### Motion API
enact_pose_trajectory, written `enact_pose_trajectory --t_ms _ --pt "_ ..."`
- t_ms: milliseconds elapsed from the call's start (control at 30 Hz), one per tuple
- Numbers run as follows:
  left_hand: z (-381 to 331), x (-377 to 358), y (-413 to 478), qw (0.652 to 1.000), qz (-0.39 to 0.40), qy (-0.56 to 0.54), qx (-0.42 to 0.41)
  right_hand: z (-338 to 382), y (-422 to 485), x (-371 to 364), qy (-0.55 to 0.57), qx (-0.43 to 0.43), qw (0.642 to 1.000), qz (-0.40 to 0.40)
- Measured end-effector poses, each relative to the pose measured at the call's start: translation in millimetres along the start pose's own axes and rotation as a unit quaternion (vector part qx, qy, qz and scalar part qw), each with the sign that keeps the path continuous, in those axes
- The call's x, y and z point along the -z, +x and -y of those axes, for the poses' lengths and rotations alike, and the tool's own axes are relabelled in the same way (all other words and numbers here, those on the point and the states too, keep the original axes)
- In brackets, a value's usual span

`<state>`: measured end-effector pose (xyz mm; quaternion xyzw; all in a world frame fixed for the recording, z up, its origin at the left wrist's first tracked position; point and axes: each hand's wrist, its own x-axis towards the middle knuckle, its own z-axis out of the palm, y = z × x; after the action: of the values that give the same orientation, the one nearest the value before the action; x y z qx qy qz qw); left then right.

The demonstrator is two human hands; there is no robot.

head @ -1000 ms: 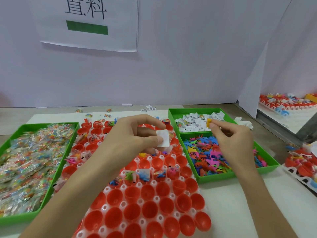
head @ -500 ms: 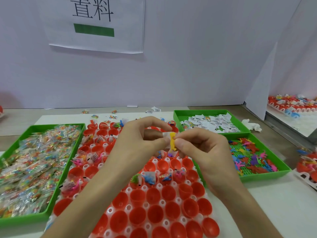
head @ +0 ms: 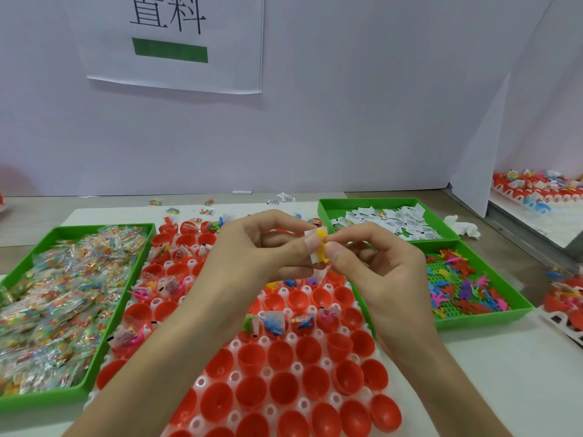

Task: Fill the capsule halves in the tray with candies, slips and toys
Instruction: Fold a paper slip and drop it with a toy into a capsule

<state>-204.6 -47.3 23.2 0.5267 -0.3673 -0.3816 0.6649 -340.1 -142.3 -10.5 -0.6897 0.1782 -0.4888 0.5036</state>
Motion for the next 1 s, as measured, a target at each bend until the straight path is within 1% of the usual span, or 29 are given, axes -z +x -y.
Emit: enact_pose_trajectory --t_ms 200,333,467,567,667,767,900,1000 --pt "4.0 -0.5 0.2 1.0 -0.022 -0.018 0.005 0.4 -4.2 -4.2 0.022 0.002 1.0 -0.005" --pt "6.7 -2.0 0.1 1.0 -0.027 -0.005 -0.003 1.0 -3.3 -3.3 -0.005 0.006 1.0 0.008" --pt "3.5 -1.1 -0.1 0.999 0.014 0.041 -0.01 0.5 -3.0 -1.5 0.001 0.007 1.0 -0.009" --pt "4.3 0.0 0.1 0.995 0.007 0.1 -0.021 -2.2 -1.7 -0.8 0.002 -0.001 1.0 -0.008" --pt "4.8 0.7 -0.1 0.99 -0.008 0.14 -0.033 -3.4 0.4 2.2 -0.022 -0.005 0.999 0.028" --pt "4.7 1.2 0.2 0.981 -0.01 0.188 -0.053 -2.4 4.0 7.5 -0.051 -0.02 0.995 0.083" --pt "6.2 0.8 0.3 0.968 0.005 0.239 -0.074 -1.4 8.1 17.7 -0.131 0.008 0.981 0.143" --pt "11.1 -1.0 1.2 0.959 0.017 0.274 -0.074 -0.6 10.8 27.8 -0.161 0.0 0.97 0.181"
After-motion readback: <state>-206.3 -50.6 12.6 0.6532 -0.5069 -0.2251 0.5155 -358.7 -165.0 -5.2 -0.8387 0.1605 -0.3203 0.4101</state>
